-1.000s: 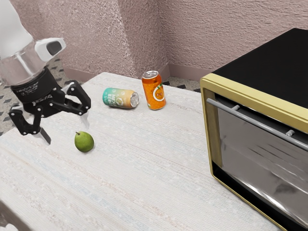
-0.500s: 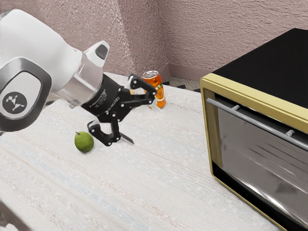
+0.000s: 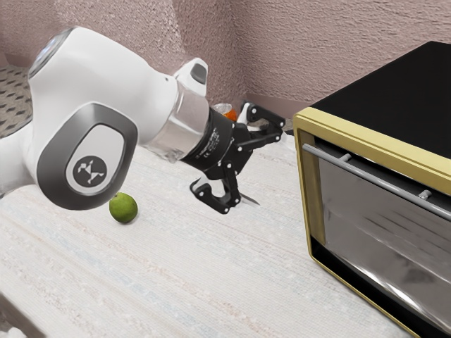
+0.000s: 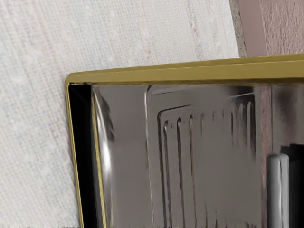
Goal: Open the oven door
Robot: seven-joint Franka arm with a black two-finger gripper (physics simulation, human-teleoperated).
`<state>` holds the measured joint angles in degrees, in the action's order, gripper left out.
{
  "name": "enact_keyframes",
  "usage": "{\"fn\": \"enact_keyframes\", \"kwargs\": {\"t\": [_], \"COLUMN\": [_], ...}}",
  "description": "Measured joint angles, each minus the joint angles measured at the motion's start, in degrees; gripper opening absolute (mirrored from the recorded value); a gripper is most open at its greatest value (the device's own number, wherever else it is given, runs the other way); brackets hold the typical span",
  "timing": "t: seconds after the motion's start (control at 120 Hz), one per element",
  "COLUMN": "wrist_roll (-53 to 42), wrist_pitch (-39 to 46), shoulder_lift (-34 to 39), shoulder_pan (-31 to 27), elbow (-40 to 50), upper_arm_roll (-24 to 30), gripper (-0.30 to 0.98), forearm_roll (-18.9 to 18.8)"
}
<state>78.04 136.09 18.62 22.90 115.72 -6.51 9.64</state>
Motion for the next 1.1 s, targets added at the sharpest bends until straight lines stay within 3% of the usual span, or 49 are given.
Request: {"fn": "enact_keyframes", "kwargs": {"t": [0.417, 1.1], "wrist_roll": [4.1, 6.6], "wrist_pitch": [3.9, 5.8], "shoulder_lift": [-2.0, -6.2], "shoulder_pan": [2.4, 1.7], "elbow": [-0.2, -3.3], "upper_arm_roll": [1.2, 1.2], "gripper": [0.68, 0.68], "forearm_roll": [-0.3, -0.2]}}
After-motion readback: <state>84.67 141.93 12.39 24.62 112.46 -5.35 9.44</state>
